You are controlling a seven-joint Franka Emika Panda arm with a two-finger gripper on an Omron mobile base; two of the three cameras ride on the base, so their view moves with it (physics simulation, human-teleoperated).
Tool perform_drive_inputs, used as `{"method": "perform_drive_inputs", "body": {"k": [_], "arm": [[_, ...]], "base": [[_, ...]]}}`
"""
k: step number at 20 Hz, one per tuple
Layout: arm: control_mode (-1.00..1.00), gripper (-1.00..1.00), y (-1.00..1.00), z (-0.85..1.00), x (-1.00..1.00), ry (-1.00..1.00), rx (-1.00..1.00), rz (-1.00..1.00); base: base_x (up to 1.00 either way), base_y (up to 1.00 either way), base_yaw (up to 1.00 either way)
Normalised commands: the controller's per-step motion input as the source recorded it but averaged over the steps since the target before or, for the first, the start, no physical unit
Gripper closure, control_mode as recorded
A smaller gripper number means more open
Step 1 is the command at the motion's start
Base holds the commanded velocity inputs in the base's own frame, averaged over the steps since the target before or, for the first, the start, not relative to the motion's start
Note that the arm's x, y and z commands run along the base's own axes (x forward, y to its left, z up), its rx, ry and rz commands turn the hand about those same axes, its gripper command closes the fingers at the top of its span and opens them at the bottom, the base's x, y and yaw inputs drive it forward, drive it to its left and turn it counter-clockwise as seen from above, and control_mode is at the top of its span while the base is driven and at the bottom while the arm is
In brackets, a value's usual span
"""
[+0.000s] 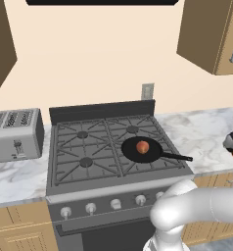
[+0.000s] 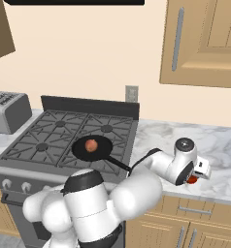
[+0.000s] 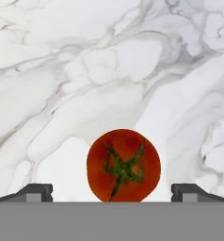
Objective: Place the pan on the front right burner on the stove. Then place the tomato and the onion in the pan and turn on the front right burner.
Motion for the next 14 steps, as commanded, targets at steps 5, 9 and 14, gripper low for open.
{"method": "perform_drive_inputs", "body": {"k": [5, 9, 14], "arm": [[-1.0, -1.0, 0.0, -0.08, 0.07, 0.0, 0.0, 0.0], [-1.0, -1.0, 0.0, -0.03, 0.0, 0.0, 0.0, 0.0], [-1.0, -1.0, 0.0, -0.02, 0.0, 0.0, 0.0, 0.0]], "base": [[0.0, 0.0, 0.0], [0.0, 0.0, 0.0], [0.0, 0.0, 0.0]]}}
